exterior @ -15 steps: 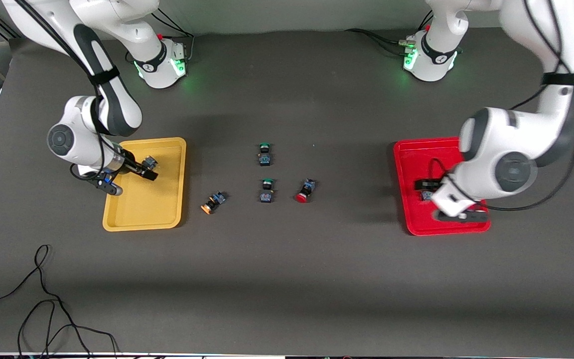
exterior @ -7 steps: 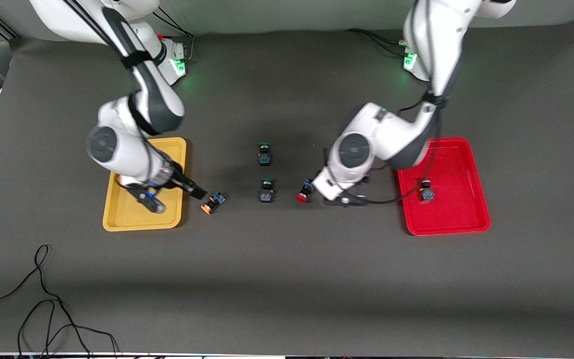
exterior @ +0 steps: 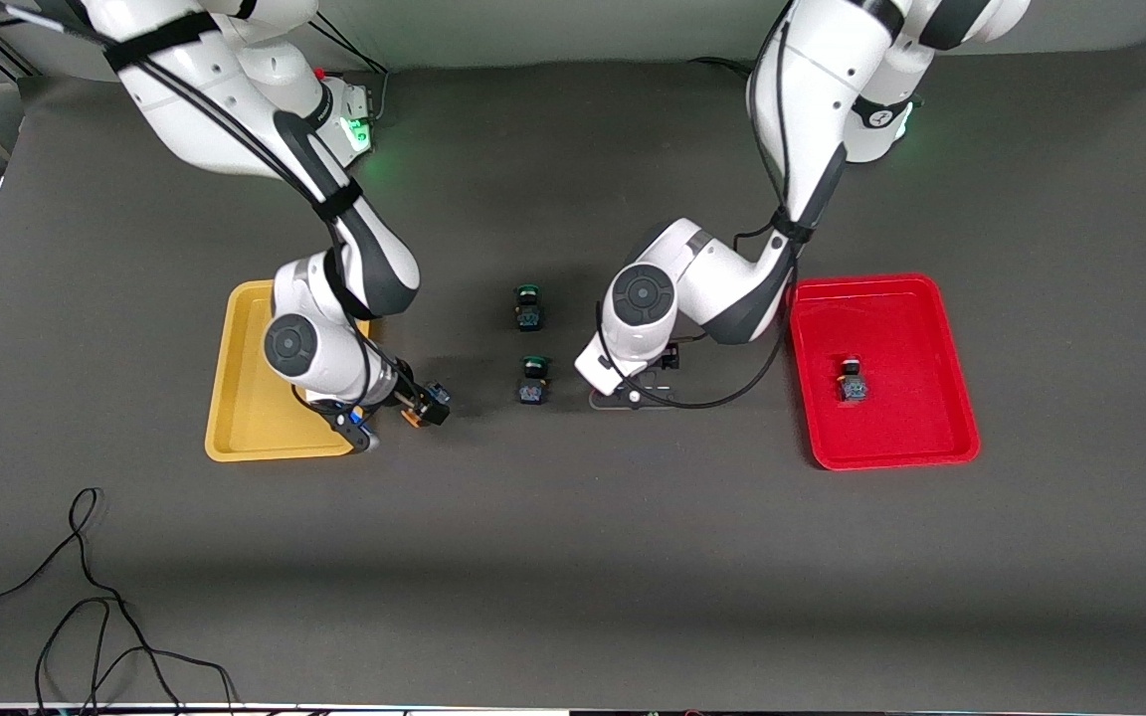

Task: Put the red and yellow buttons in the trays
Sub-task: 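Grasp the second yellow button with the right gripper while the left gripper grasps red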

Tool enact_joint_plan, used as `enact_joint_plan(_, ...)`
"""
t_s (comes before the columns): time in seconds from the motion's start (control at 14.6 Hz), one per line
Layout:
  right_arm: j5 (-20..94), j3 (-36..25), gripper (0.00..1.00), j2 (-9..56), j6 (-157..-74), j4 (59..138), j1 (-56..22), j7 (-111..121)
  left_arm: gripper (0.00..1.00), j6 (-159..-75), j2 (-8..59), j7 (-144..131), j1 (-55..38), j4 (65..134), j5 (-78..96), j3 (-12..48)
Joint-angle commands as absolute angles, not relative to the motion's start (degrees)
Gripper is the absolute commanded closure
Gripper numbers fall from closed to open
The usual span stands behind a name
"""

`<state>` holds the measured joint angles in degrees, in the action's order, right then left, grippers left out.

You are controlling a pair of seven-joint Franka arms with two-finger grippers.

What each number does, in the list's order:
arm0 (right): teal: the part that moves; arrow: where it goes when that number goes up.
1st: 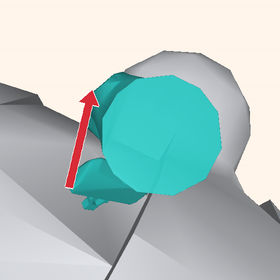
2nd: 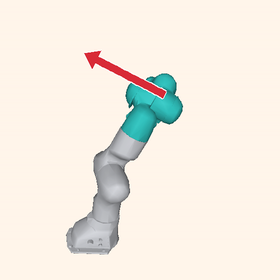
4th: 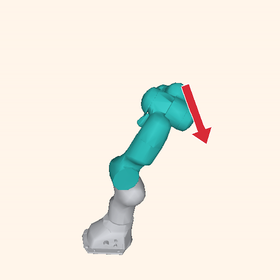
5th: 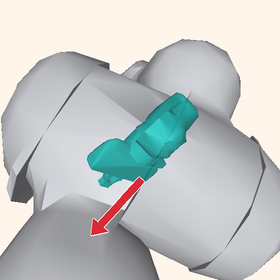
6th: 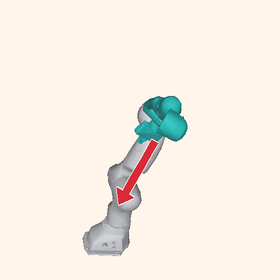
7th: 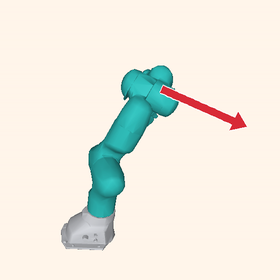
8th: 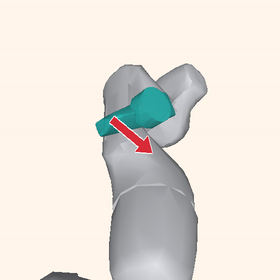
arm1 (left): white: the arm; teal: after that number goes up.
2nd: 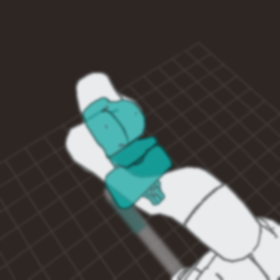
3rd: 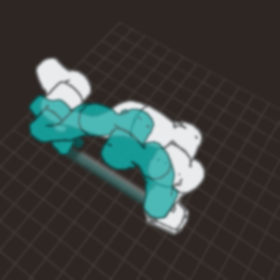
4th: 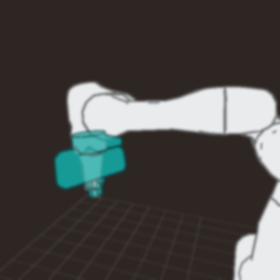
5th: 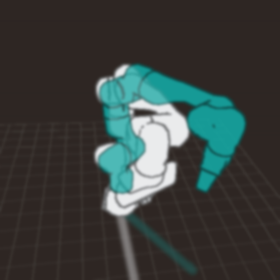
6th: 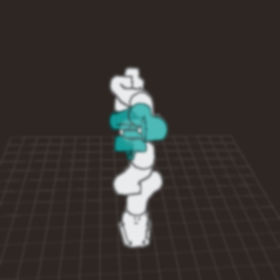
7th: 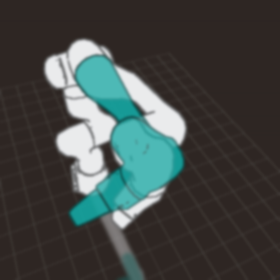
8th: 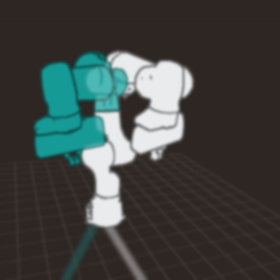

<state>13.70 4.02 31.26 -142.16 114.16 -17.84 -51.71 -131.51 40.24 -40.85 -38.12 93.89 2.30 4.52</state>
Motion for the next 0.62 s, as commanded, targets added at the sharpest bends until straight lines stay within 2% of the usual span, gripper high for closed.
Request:
enact_joint_plan(0.0, 14.59, 3.96, 0.24, 32.60, -145.62, 114.61, -19.07, -53.09, 0.01, -132.36, 41.74, -42.89, -40.25, 92.37, 2.72, 3.87)
enact_joint_plan(0.07, 14.59, 4.04, 0.37, 32.69, -145.90, 114.52, -19.07, -53.09, 0.02, -132.54, 42.01, -43.15, -40.17, 92.37, 2.72, 3.87)
enact_joint_plan(0.14, 14.59, 4.04, 0.51, 32.70, -145.90, 114.52, -19.07, -53.09, 0.07, -132.63, 42.36, -43.94, -40.17, 92.37, 2.72, 3.87)
enact_joint_plan(0.21, 14.59, 4.04, 0.62, 32.61, -145.90, 114.52, -18.99, -53.09, 0.19, -132.63, 42.36, -44.99, -40.25, 92.37, 2.72, 3.87)
enact_joint_plan(0.27, 14.59, 4.04, 0.71, 32.35, -145.81, 114.52, -19.07, -53.09, 0.43, -132.54, 42.36, -45.96, -40.25, 92.37, 2.72, 3.87)
enact_joint_plan(0.34, 14.59, 4.04, 0.77, 31.65, -145.11, 114.52, -19.07, -52.74, 0.62, -132.54, 42.36, -46.66, -40.17, 92.37, 2.72, 3.87)
enact_joint_plan(0.41, 14.59, 4.04, 0.81, 30.42, -143.80, 114.61, -18.99, -52.47, 0.75, -132.37, 42.19, -47.19, -40.08, 92.37, 2.72, 3.87)
enact_joint_plan(0.55, 14.59, 3.96, 0.84, 26.39, -138.20, 114.26, -18.81, -52.21, 0.82, -131.40, 41.57, -47.02, -39.64, 92.11, 2.81, 3.69)
